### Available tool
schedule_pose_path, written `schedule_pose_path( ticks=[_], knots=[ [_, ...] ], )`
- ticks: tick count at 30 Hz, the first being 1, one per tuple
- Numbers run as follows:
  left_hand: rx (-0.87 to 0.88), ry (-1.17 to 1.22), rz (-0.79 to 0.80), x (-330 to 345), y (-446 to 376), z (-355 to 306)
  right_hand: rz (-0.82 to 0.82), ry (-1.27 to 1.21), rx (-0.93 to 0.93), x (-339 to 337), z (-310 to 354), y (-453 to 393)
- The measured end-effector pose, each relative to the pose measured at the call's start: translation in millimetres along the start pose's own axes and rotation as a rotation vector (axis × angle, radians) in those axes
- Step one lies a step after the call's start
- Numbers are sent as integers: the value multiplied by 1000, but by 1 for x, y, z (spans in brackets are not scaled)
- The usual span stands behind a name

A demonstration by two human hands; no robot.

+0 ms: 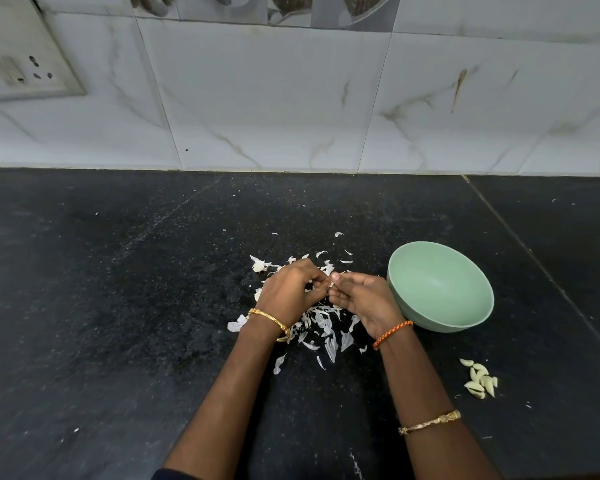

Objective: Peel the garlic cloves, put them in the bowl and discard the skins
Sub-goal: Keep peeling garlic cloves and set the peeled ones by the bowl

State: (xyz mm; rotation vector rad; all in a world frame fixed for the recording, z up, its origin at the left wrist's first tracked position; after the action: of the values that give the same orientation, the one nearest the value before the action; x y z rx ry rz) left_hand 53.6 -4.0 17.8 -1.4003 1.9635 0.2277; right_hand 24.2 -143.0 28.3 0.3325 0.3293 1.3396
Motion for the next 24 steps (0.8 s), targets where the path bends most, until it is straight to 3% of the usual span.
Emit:
schedule_pose_path(
  ticks=[12, 18, 24],
  knots=[
    [39, -101, 27, 3, 0, 1, -15, 19, 67, 5, 1, -3],
    [46, 69, -129, 16, 3, 4, -31, 49, 44, 7, 4, -5],
    [40, 173, -147, 15, 0, 3, -22, 56, 3, 7, 7, -4]
  ],
)
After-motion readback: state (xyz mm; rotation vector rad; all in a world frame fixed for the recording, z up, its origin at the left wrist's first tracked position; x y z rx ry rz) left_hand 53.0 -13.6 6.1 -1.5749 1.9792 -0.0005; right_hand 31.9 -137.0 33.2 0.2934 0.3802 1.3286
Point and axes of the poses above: each hand's wrist, its own y-axis away from the middle knuckle, its own x-axis out of the palm, z = x × y, the point moved 1 cm from there along -y, towards the middle knuckle, and after that the axes turned 11 degrees about y, right-handed, at the moved point
